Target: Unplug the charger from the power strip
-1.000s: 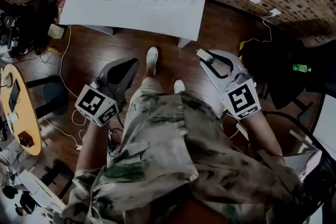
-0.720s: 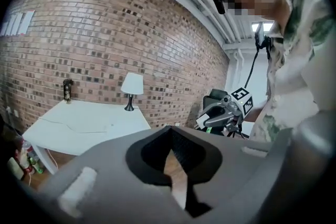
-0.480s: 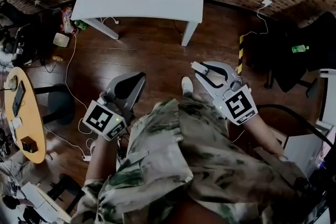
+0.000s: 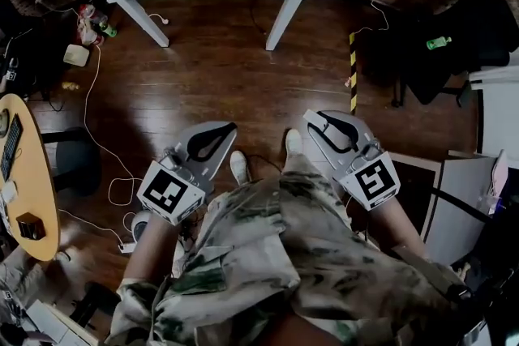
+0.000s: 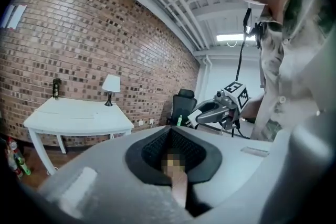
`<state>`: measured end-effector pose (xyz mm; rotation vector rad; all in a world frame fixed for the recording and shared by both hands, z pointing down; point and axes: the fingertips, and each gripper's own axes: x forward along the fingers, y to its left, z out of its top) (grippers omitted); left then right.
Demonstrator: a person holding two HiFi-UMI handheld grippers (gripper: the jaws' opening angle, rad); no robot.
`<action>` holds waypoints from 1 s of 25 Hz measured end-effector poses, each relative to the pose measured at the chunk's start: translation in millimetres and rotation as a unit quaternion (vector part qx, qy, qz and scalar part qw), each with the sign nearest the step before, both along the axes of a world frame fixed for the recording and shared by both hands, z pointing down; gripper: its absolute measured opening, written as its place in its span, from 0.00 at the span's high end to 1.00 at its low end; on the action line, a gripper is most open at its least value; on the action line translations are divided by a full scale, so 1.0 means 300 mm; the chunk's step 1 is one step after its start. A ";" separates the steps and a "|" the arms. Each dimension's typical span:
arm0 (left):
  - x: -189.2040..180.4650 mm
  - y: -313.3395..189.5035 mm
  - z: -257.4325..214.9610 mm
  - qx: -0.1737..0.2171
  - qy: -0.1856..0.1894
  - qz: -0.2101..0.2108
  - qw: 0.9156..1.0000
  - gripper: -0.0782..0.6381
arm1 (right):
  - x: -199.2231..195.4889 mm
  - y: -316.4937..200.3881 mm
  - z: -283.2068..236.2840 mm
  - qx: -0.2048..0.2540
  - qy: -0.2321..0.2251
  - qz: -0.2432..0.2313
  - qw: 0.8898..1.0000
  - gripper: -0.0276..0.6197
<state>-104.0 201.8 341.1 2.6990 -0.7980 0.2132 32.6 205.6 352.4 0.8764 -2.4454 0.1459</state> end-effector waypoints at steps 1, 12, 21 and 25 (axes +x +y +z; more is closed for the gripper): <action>0.004 0.029 -0.006 0.001 0.002 0.002 1.000 0.89 | 0.008 0.033 -0.007 0.000 0.002 0.003 1.000 0.79; 0.197 0.320 -0.101 0.028 0.018 -0.014 0.999 0.89 | 0.210 0.357 -0.121 0.042 -0.010 -0.002 0.999 0.79; 0.456 0.610 -0.113 0.023 0.020 -0.050 0.998 0.89 | 0.462 0.668 -0.132 0.053 -0.028 -0.025 0.998 0.79; 0.557 0.705 -0.120 0.021 0.012 -0.051 0.998 0.89 | 0.563 0.764 -0.139 0.053 -0.037 -0.027 0.998 0.79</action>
